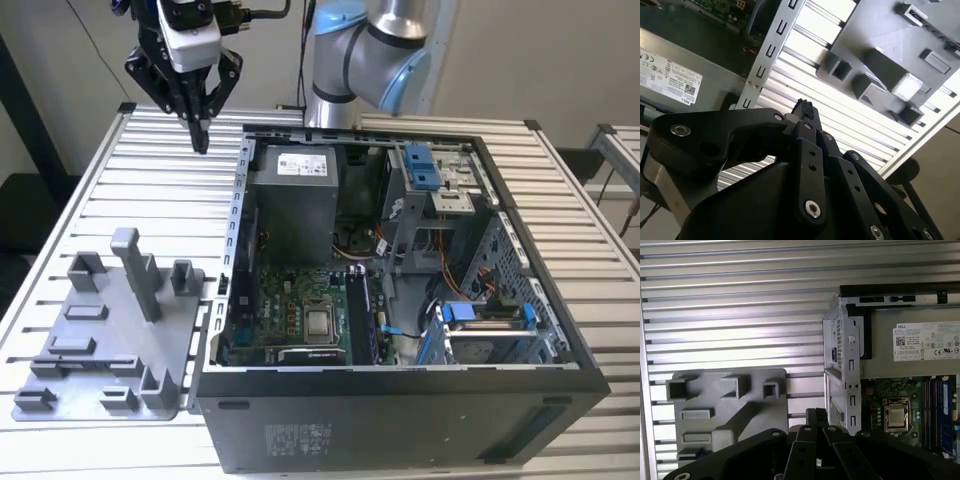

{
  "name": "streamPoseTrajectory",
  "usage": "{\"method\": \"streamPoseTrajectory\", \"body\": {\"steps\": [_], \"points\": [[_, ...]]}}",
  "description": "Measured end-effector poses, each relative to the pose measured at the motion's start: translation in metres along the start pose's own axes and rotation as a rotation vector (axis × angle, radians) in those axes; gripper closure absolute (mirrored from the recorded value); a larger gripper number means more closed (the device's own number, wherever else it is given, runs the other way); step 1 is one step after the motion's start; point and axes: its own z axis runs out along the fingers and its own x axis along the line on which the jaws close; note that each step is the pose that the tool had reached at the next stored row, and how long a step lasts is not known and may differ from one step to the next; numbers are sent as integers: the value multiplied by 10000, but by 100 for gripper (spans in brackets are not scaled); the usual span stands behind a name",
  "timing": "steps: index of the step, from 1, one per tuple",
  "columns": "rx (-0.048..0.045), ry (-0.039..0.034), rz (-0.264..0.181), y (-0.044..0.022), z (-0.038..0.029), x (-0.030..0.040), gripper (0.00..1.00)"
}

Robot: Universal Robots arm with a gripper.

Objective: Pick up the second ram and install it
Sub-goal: 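Reach for the second ram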

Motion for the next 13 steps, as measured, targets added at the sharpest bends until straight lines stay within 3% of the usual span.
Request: {"method": "streamPoseTrajectory", "body": {"steps": [13], "points": [[0,0,0,-29,-8,419,89]]}}
